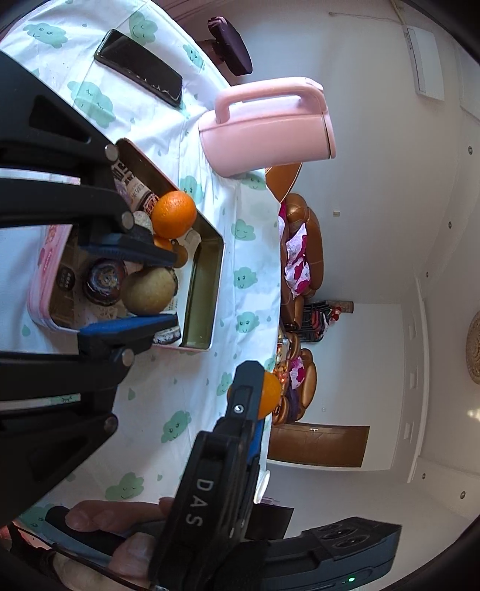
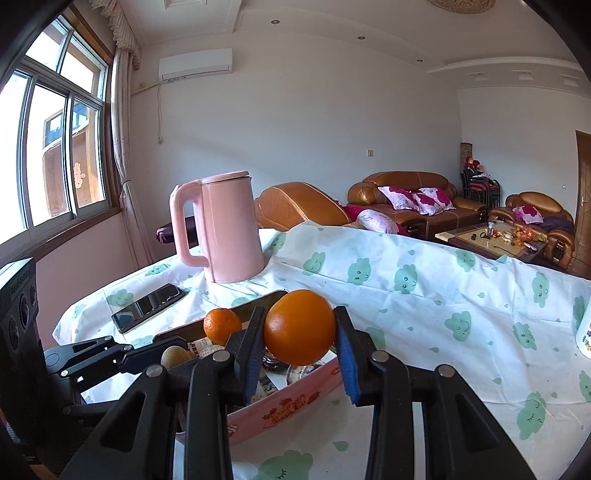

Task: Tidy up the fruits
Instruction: 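Lower the mandarin and brown fruit into the tin and open both grippers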

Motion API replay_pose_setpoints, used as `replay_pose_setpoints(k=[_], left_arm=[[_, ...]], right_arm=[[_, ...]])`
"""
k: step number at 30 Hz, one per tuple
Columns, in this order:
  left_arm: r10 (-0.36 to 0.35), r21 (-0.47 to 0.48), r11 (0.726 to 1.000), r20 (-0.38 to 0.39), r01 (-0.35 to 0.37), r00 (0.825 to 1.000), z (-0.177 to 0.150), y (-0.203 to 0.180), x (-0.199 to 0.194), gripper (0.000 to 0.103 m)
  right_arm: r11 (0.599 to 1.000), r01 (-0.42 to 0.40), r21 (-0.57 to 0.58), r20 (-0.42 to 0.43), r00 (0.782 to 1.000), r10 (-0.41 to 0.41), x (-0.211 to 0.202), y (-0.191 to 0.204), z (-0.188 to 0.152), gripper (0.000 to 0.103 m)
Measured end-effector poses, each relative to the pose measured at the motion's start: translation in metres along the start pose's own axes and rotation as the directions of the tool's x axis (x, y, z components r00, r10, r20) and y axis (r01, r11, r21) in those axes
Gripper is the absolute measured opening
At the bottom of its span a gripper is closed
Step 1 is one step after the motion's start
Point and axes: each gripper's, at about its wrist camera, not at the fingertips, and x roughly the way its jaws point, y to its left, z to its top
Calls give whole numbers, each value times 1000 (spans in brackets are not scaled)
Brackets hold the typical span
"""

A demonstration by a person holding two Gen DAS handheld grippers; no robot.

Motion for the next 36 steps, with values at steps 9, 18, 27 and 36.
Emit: replay_pose_setpoints(k=[9, 18, 27, 36], left_arm=[[13, -46, 999, -22, -14, 1000, -11, 22, 3, 28], [0, -60, 998, -45, -2, 999, -20, 28, 6, 28], [0, -54, 999, -69, -4, 998, -26, 25, 13, 28], [-2, -52, 999, -55, -1, 998, -25, 25, 7, 49]], right_arm=[[999, -26, -21, -66, 998, 25, 29, 21, -12, 38], [999, -39, -21, -154, 987, 36, 52, 29, -21, 38], [998, -58, -32, -263, 964, 47, 74, 32, -34, 39], [999, -47, -16, -226, 973, 42, 66, 28, -33, 58]])
